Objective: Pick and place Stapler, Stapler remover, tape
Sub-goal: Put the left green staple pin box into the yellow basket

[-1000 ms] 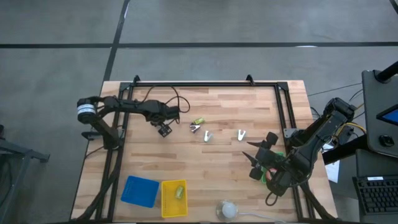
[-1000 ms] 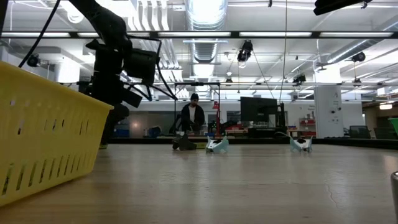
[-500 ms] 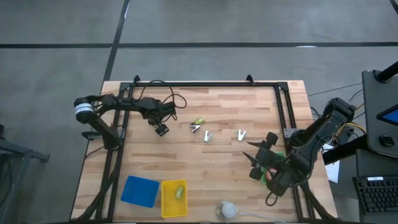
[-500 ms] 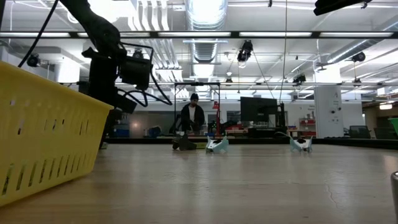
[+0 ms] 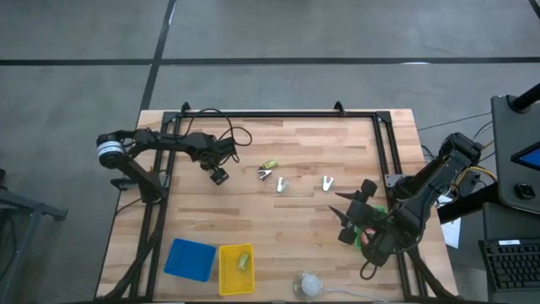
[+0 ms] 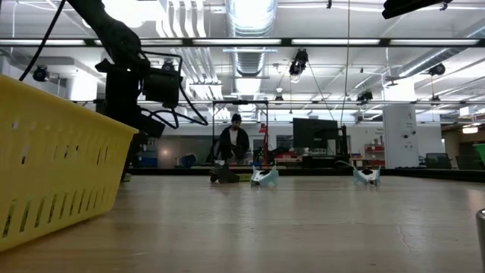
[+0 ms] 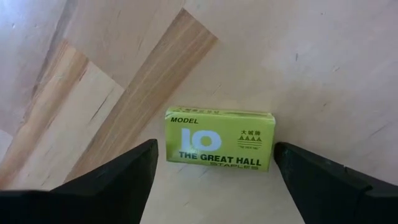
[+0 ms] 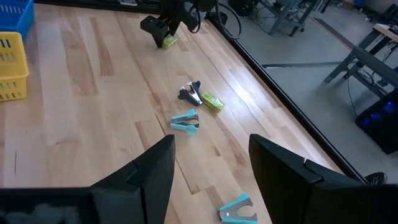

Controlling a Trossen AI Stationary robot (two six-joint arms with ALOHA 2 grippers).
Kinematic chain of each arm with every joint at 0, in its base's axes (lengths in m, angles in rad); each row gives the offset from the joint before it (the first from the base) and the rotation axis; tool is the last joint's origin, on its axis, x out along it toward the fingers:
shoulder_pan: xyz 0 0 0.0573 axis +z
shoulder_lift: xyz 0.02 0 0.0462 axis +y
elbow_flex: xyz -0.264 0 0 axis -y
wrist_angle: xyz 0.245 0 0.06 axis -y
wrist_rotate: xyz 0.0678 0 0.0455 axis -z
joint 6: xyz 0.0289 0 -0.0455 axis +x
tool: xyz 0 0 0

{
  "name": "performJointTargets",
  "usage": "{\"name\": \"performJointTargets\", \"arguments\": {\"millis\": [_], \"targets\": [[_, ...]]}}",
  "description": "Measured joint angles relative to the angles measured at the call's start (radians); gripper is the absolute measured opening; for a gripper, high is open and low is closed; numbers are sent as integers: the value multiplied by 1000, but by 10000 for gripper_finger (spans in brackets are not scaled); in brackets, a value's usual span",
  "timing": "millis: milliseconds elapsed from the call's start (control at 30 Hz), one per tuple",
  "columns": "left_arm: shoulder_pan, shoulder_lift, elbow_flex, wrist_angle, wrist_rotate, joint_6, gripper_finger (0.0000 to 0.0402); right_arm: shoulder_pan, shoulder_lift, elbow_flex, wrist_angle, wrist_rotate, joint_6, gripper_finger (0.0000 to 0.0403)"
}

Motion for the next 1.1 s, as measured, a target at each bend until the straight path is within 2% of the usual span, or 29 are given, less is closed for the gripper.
{"name": "performJointTargets", "arguments": {"millis": [333,600,667,800,900,1100], "targets": [[0,1,7,28,53,11,300,0,0,0,0,0,-11,201],[-5,-19,7,17,64,-72,267,0,0,0,-1,1,-31,201],[-9,-46,6,10,68,-98,261,0,0,0,-1,0,-31,201],[-32,-127,3,4,166,-147,253,0,0,0,-2,1,-31,201],[-64,-186,4,-1,188,-190,249,0,0,0,-2,1,-33,201],[-202,-292,4,6,203,-329,247,0,0,0,-2,1,-33,201]]}}
